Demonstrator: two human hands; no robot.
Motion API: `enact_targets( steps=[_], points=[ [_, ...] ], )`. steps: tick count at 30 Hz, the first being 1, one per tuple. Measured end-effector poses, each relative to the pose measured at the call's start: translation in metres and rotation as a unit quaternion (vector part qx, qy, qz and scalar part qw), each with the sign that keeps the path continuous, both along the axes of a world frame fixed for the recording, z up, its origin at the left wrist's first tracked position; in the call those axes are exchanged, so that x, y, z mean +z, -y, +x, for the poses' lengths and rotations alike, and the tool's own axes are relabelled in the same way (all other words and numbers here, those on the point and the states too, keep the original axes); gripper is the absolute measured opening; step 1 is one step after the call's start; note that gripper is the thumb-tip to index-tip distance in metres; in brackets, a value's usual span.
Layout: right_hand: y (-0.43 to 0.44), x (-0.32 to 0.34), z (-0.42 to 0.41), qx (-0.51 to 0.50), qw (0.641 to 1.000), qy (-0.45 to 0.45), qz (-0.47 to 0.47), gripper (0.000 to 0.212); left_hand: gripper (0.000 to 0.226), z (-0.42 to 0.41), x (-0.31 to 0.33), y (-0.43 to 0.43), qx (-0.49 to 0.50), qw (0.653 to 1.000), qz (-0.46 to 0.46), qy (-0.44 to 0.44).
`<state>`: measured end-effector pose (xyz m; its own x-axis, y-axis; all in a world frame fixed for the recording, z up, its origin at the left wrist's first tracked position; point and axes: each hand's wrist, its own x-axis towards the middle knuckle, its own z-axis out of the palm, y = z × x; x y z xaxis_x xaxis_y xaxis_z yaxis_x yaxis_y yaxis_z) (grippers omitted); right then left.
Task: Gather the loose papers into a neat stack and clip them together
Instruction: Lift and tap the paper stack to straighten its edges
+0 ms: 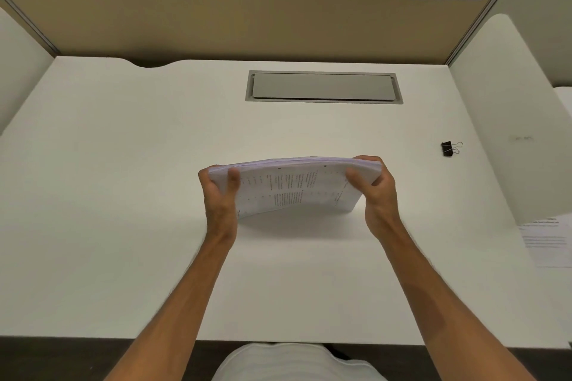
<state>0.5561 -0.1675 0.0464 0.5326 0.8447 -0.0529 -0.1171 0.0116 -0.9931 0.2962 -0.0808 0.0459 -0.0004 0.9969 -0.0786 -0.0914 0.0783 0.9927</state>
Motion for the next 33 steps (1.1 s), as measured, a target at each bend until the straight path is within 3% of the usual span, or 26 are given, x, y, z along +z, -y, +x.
enact_targets(
  steps=[3,12,21,25,33],
  points=[
    [0.008,-0.013,0.010,0.050,0.998,0.003,-0.048,0.048,0.053,-0.016,-0.012,0.000,-0.060,0.998,0.003,-0.022],
    [0.005,-0.019,0.007,0.037,0.997,0.019,-0.062,0.031,0.028,-0.017,-0.025,-0.013,-0.046,0.996,-0.052,-0.048],
    [0.004,-0.023,0.001,0.017,0.998,-0.026,-0.060,0.038,0.034,-0.019,-0.022,-0.008,-0.039,0.997,-0.054,-0.037],
    [0.001,-0.015,-0.002,0.009,1.000,-0.009,-0.020,0.023,0.035,-0.018,-0.015,-0.009,-0.023,0.999,-0.031,-0.037],
    [0.000,-0.023,-0.003,-0.001,0.999,0.017,-0.050,0.030,0.028,-0.016,-0.019,-0.009,-0.022,0.997,-0.024,-0.073]
  ],
)
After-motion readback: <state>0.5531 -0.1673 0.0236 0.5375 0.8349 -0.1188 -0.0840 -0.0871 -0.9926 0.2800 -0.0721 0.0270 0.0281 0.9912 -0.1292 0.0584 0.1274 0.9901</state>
